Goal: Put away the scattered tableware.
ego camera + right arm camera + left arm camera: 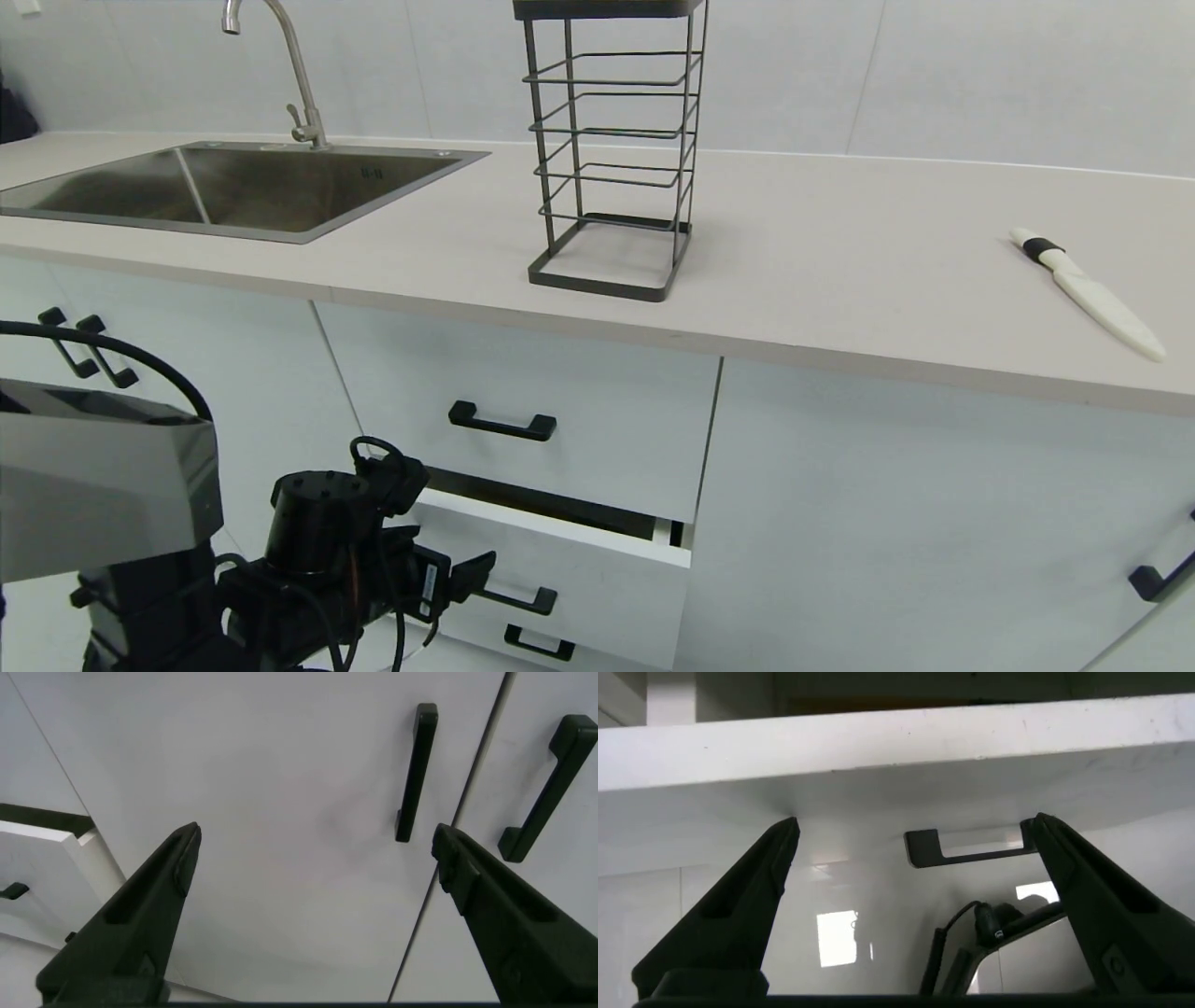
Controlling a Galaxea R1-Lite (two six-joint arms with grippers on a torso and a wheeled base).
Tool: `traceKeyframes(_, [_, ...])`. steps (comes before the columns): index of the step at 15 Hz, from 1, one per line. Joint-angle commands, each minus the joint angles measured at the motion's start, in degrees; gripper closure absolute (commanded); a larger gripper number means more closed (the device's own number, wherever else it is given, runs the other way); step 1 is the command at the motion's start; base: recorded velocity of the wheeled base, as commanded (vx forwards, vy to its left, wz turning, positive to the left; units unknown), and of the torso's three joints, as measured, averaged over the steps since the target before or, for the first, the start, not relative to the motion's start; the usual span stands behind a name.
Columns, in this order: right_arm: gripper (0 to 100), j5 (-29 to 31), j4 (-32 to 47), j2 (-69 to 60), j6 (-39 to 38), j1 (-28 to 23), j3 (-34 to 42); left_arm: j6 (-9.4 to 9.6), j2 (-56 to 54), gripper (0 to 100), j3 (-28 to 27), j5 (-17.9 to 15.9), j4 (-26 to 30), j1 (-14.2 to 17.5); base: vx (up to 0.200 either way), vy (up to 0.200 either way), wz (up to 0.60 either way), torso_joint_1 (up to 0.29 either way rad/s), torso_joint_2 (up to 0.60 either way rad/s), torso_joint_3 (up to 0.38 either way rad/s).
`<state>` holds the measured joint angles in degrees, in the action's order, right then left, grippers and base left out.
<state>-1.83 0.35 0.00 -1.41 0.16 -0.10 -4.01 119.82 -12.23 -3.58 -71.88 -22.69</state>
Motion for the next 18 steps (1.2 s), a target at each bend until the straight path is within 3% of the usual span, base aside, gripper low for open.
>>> traceKeyframes(1, [0,-0.02,0.00,0.00,0.01,0.02,0.01,-0.03,2.87,0,-1.57,-0.11,-2.04,0.01,0.000,0.000,0.00,0.000,0.00,0.000])
traceKeyframes(9, [0,-0.02,0.00,0.00,0.01,0.02,0.01,-0.03,4.90,0,-6.76,-0.20,-3.18,-0.08,0.000,0.000,0.00,0.000,0.00,0.000])
traceKeyframes(12, [0,-0.02,0.00,0.00,0.01,0.02,0.01,-0.03,2.79,0,2.21,-0.20,-8.63,-1.75,0.000,0.000,0.00,0.000,0.00,0.000])
traceKeyframes(13, [0,-0.02,0.00,0.00,0.01,0.02,0.01,-0.38,-1.34,0,7.83,-0.11,-13.55,-4.03,0.000,0.000,0.00,0.000,0.00,0.000])
traceKeyframes(14, [0,-0.02,0.00,0.00,0.01,0.02,0.01,-0.47,-6.27,0,10.73,-0.11,-13.99,-5.70,0.000,0.000,0.00,0.000,0.00,0.000])
traceKeyframes(15, [0,-0.02,0.00,0.09,0.01,0.02,0.01,-0.56,-13.03,0,12.23,-0.11,-12.68,-7.02,0.000,0.000,0.00,0.000,0.00,0.000])
traceKeyframes(18, [0,-0.02,0.00,0.00,0.10,0.02,0.01,-0.12,-31.49,0,12.23,-0.63,-3.97,-6.58,0.000,0.000,0.00,0.000,0.00,0.000])
